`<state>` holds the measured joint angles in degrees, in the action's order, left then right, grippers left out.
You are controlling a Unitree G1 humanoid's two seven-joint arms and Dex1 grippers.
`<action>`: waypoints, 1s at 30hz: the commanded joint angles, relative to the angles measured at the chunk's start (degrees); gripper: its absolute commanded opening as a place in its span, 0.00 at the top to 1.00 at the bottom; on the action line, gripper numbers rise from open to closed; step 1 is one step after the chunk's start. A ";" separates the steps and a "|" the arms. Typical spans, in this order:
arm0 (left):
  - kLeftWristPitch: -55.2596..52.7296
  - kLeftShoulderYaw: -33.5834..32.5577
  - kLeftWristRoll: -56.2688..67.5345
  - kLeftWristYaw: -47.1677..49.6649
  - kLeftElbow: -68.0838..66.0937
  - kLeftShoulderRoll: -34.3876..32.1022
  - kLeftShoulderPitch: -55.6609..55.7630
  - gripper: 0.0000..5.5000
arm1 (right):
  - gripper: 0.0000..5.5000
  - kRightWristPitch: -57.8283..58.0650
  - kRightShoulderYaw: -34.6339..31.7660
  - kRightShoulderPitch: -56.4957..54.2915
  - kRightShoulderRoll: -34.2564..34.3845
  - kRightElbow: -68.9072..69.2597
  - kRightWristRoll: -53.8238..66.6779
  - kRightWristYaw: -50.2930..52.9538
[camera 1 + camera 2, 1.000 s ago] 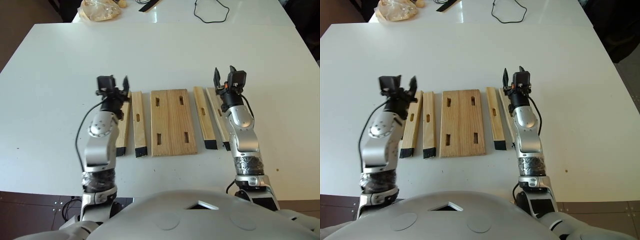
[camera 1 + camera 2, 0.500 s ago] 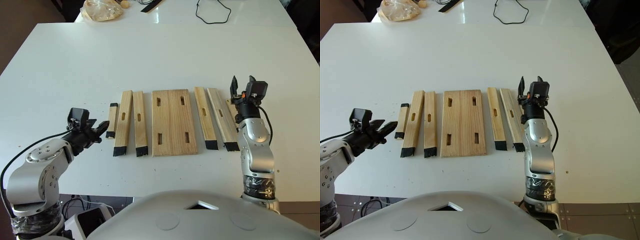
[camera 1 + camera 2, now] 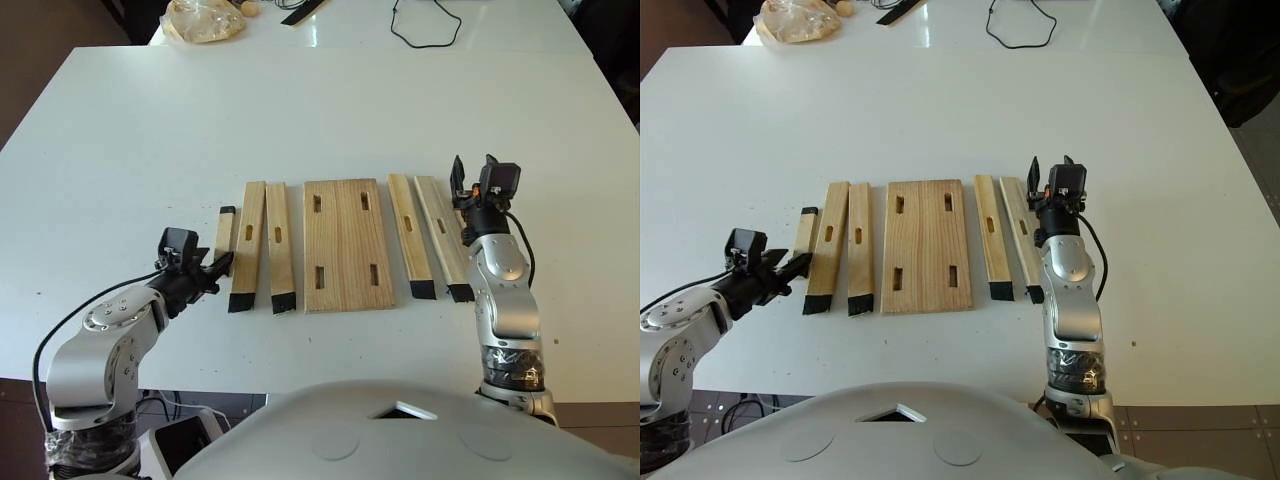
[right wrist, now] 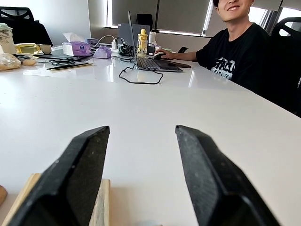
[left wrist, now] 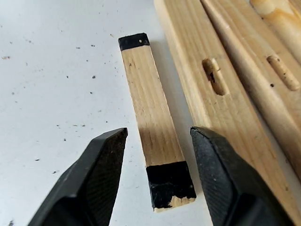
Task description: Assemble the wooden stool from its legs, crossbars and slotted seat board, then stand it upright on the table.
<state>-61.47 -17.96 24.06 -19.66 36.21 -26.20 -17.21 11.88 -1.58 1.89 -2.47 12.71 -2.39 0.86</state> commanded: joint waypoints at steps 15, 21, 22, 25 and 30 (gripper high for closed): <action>10.74 4.61 -3.02 -2.49 -8.61 -3.43 -1.33 0.54 | 0.53 -1.45 0.11 -2.98 0.42 -3.69 -0.01 0.43; 10.75 5.15 -3.21 -3.29 -8.81 -4.64 -1.50 0.54 | 0.53 -1.16 0.14 -2.43 0.79 -3.59 0.04 0.66; 10.80 5.10 -3.42 -3.42 -9.10 -4.89 -1.55 0.54 | 0.53 -1.13 0.13 -2.41 0.82 -3.61 0.03 0.71; 11.69 6.22 -5.54 -3.54 -10.61 -6.91 -1.77 0.54 | 0.53 -1.17 0.13 -2.17 1.02 -3.58 -0.04 1.08; 10.89 6.47 -4.05 -5.29 -11.81 -7.60 -3.02 0.68 | 0.52 -1.13 0.09 -2.15 1.39 -3.09 0.02 1.49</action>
<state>-48.25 -12.39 20.51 -24.53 26.24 -33.18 -18.36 10.68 -1.58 -0.47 -1.25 8.93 -2.39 2.03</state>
